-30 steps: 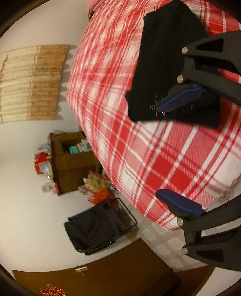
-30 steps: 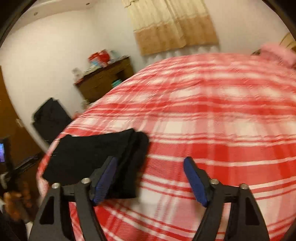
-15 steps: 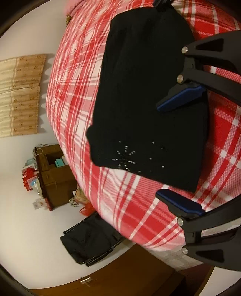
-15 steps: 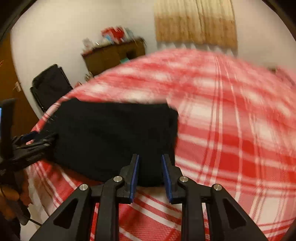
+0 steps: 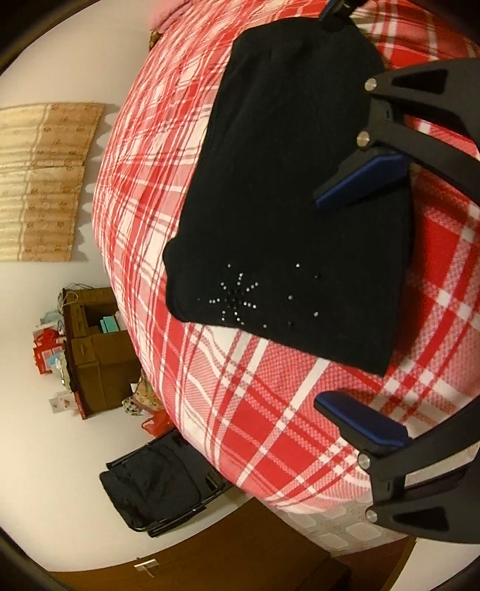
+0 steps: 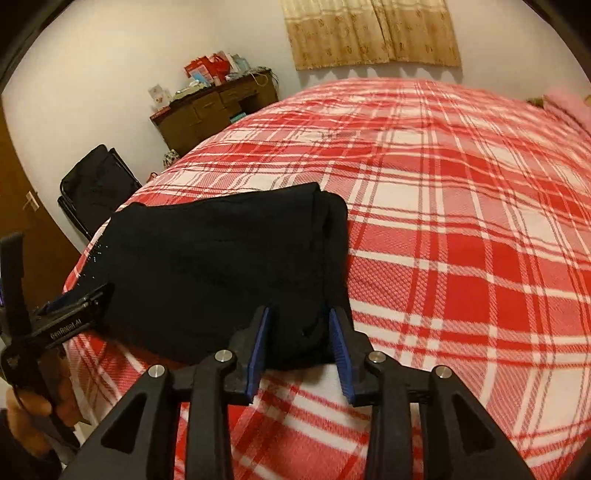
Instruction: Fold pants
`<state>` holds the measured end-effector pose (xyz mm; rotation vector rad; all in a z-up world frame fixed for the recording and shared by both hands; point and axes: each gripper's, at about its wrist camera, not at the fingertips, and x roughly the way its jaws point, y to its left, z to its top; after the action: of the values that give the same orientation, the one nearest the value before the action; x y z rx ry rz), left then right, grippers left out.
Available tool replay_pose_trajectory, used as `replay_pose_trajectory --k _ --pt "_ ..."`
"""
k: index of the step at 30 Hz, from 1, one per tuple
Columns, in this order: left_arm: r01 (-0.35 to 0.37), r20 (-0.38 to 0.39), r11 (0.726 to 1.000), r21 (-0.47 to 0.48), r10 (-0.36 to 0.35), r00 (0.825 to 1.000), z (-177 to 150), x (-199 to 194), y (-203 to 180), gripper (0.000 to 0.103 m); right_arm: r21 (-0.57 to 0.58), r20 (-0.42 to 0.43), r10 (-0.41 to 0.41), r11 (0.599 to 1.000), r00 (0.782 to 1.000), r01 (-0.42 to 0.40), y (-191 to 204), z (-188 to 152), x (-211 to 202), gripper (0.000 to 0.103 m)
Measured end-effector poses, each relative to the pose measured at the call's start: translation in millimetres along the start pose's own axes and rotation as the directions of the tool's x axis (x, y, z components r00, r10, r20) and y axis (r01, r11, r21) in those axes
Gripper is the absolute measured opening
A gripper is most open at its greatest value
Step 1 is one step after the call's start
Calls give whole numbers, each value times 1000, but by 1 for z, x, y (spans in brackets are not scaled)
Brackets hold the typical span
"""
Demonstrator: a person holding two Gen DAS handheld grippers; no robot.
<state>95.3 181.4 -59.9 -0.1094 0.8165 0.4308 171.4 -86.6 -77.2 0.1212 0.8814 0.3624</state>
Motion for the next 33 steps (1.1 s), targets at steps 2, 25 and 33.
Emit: replay_pose_trajectory --k 2,25,33 --pt "-5 10 1000 26 5 1000 -2 -7 -1 101 39 27 -1 999 1000 0 1 -4 -13 54" --pt "17 48 998 67 -20 999 -6 -35 -5 101 -14 101 24 1000 995 -23 31 -9 -48 67" --pt "9 96 996 84 -17 995 -14 -72 4 101 -13 97 40 999 994 -39 67 -24 -65 69"
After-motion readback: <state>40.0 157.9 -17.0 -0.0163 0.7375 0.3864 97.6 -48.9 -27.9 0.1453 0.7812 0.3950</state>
